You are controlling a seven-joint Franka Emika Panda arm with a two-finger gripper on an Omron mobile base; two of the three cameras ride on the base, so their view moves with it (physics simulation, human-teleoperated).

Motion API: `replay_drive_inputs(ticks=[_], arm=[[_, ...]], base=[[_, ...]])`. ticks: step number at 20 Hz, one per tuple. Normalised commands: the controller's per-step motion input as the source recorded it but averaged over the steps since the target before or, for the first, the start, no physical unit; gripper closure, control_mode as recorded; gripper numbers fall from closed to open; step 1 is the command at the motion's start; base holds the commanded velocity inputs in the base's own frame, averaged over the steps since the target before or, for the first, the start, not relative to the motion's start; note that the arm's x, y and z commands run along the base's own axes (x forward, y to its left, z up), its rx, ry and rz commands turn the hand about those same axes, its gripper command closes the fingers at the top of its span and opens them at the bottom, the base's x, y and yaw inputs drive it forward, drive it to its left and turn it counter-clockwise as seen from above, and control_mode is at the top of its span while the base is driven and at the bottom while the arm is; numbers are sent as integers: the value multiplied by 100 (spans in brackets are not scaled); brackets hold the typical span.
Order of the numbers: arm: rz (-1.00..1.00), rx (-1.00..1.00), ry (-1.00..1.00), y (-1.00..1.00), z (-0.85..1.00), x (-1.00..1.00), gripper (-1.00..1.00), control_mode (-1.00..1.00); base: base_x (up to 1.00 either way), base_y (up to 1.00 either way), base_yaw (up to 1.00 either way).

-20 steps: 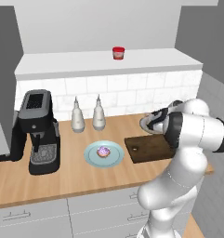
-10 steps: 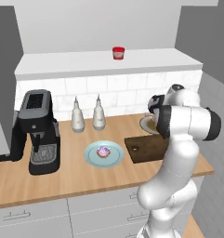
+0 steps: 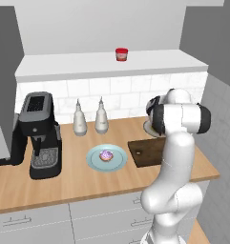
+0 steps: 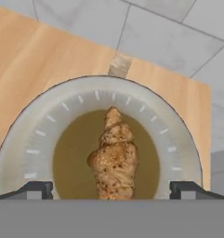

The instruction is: From the different types of pastries on the counter, select a croissant and place it on the cutting board. Then retrieve a jar of jam from the cabinet and place it alongside the croissant on the cutting board.

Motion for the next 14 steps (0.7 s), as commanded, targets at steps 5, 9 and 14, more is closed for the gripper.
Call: replay_drive_inputs(ticks=[5,9,14], arm=[[6,0,0,-1,-35,11,-100,-100],[5,0,0,-10,-21,9,-100,-100],[8,0,4,-2,-51,15,-100,-100]], base=[[0,0,0],[0,0,0],[0,0,0]])
